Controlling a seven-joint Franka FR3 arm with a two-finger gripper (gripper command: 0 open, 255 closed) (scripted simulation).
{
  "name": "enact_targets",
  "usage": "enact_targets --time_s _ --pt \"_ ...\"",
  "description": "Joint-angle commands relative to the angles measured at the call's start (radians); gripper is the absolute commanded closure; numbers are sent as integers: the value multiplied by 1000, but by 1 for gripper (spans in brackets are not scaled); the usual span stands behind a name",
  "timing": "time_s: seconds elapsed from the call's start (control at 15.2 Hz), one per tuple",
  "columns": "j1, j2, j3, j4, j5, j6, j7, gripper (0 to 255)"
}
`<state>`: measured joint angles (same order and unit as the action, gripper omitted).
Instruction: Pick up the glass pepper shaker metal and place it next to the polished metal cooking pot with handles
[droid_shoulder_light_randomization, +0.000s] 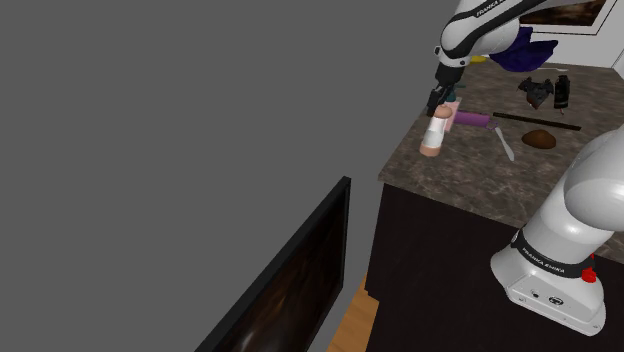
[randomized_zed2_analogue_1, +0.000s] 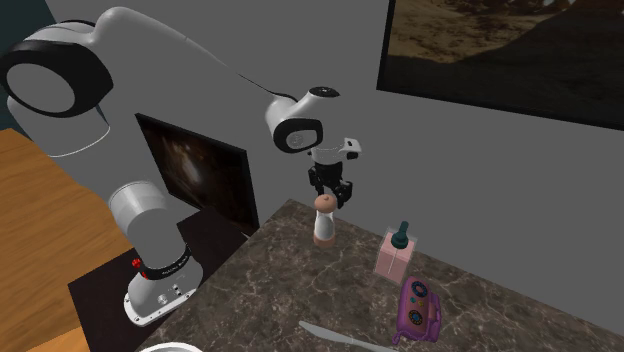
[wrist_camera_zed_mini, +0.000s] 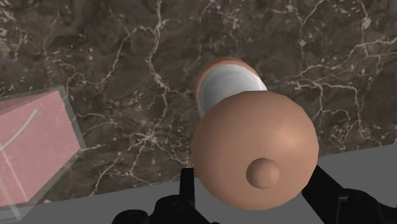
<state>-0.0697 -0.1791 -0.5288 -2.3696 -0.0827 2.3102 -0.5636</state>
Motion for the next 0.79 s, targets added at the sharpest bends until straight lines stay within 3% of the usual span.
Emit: enact_targets --time_s 0.0,0.4,0.73 --pt "0 0 0 0 0 0 0 255" --pt "0 0 0 0 0 0 0 255" --pt "-3 -37 11 37 -17 -72 15 255"
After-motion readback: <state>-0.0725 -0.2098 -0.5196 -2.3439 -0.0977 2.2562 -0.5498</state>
